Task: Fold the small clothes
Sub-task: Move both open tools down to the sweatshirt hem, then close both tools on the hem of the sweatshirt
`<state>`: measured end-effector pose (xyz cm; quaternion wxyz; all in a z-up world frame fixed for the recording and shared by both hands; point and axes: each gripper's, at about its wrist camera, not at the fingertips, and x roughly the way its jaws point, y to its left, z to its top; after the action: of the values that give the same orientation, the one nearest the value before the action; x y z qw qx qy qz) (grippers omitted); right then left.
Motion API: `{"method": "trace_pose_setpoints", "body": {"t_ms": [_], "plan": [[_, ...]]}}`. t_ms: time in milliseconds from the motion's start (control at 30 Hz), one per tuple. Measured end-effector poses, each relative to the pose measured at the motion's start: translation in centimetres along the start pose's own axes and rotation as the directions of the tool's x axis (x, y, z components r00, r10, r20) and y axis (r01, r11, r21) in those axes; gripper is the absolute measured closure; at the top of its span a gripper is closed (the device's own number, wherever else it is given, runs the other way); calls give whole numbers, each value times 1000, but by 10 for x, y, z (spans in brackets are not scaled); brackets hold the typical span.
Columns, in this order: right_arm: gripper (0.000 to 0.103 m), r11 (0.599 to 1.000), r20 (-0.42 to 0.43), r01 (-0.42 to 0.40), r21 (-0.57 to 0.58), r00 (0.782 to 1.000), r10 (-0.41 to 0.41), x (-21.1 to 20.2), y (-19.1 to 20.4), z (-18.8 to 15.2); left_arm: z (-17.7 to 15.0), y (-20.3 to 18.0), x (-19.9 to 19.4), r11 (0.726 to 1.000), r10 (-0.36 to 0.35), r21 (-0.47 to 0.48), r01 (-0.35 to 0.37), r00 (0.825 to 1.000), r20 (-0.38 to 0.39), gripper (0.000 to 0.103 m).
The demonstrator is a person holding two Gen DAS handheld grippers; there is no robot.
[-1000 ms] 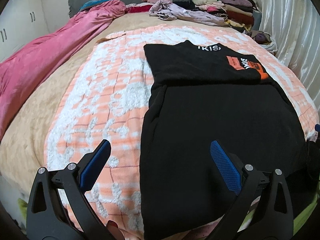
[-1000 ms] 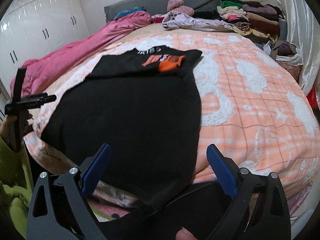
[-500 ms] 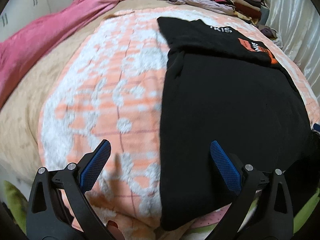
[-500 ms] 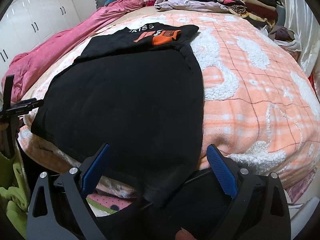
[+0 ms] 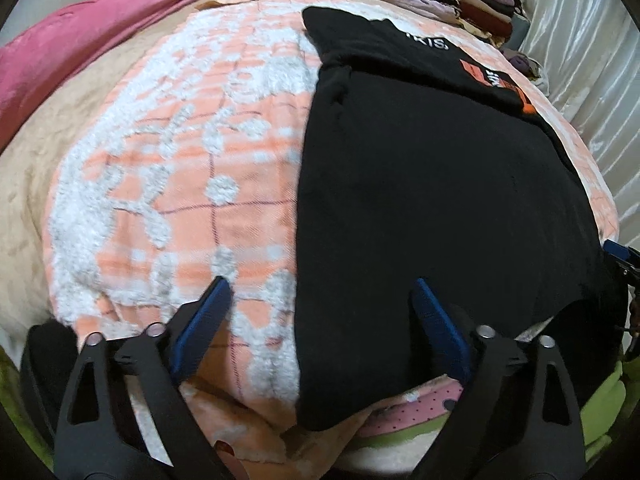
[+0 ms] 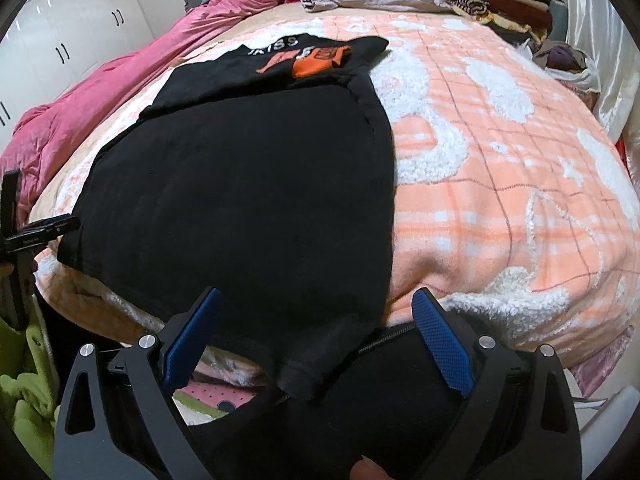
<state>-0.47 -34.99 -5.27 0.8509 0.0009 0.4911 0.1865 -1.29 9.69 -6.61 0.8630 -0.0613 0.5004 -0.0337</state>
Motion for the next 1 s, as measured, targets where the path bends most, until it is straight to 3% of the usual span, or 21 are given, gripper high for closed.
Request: {"method": "trace_pose_setpoints", "body": {"t_ms": [67,300,400,433,533,567,733,900,1000], "plan": [[20,1000,-12,-10,2,1000,10,3,-1,-1,0,-2,2,1000,1,3,-1,1000,-5,27],[24,1000,-34,1,22,999,0,13,-7,5,0,-3,2,1000,-5,-2,5,1000,2,44],[40,1000,-42,-1,26,999,2,16,-10,6,-2,-3,1,1000,-9,1,9,1000,2,53],[49,1000,-41,0,29,999,1,16,-11,6,-2,-3,0,1000,-8,3,8,1000,2,55],[75,999,-34,-4,42,999,5,11,-15,5,-1,-4,-2,1000,-16,8,16,1000,5,70],[81,999,-30,-5,42,1000,6,9,-15,5,0,-5,-2,999,-32,7,32,999,3,82],[85,1000,-21,-12,21,1000,12,3,-14,3,0,-7,1,999,-38,9,38,999,-8,82],[84,998,-18,-62,-10,998,61,2,-6,2,1,-9,5,1000,-28,12,28,1000,-10,74],[82,999,-36,-39,-29,999,38,6,0,2,2,-10,7,999,-29,13,30,999,-14,69]]}}
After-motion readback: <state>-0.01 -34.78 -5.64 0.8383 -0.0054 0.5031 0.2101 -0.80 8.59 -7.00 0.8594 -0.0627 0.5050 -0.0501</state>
